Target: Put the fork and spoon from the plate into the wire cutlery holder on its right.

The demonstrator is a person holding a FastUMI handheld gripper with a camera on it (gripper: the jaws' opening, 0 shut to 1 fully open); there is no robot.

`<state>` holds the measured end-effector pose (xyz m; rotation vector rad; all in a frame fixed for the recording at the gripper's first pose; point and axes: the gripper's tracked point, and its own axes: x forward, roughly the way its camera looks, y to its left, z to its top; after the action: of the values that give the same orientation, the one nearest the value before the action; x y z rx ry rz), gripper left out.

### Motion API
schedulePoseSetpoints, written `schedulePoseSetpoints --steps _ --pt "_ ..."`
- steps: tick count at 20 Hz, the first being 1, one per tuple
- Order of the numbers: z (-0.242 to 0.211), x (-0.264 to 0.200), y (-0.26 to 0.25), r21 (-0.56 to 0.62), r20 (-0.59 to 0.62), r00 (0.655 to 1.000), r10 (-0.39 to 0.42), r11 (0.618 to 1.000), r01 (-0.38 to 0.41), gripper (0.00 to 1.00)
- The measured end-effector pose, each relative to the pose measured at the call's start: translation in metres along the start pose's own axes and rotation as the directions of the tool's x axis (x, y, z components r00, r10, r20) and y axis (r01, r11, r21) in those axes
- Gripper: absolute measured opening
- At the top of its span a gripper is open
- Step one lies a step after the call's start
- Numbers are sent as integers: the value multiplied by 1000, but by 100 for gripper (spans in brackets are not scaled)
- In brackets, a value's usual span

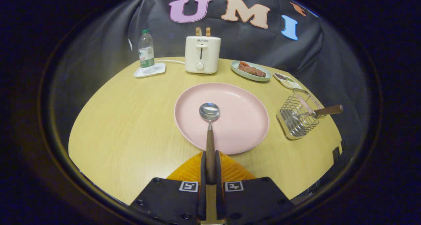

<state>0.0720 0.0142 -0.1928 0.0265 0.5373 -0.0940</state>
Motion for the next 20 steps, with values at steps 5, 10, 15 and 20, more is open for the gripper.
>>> schedulePoseSetpoints --steps 5,10,15,20 --pt "5 -4 3 12 5 1000 10 1000 -10 7" --pt "8 -8 6 -2 -8 1000 10 1000 -10 7" --pt "17 -15 3 -2 -13 1000 -5 1000 5 7" --pt "34 -27 5 -5 -29 1000 7 1000 -7 7"
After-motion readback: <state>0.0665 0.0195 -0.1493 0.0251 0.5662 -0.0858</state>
